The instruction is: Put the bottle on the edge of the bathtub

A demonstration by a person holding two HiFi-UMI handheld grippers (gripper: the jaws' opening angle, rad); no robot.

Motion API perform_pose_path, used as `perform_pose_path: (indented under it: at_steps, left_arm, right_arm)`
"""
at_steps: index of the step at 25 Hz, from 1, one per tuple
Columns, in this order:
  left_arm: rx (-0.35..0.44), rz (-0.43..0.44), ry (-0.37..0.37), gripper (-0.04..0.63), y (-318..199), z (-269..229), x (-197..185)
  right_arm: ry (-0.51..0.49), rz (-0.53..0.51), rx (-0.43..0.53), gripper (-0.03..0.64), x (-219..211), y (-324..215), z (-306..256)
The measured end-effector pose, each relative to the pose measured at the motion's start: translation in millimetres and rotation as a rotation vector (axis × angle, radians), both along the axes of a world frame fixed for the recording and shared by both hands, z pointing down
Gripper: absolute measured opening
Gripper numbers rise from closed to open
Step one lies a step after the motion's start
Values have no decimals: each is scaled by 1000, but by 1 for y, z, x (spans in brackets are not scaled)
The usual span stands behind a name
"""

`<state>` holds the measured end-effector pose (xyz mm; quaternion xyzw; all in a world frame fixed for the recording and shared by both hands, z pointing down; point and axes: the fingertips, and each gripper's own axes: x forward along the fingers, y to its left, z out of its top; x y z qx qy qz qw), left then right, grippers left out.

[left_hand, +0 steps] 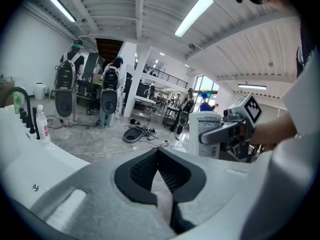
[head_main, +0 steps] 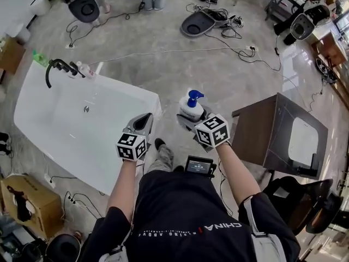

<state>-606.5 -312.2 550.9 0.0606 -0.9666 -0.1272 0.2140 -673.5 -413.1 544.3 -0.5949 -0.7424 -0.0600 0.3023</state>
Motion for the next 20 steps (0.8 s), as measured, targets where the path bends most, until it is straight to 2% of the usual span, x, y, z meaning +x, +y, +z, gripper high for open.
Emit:
perform_pose_path:
  at_steps: [6, 13, 20]
  left_arm:
    - [-5, -61, 24, 9, 68, 13, -12]
    - [10, -152, 47, 9, 127, 31, -16]
    - [64, -239, 76, 9, 172, 72, -10]
  right_arm:
    - [-33, -126, 32, 272, -24, 81, 11]
    - [-4, -205, 48, 272, -34, 157, 41]
    - [44, -261, 83, 272, -34, 227, 106]
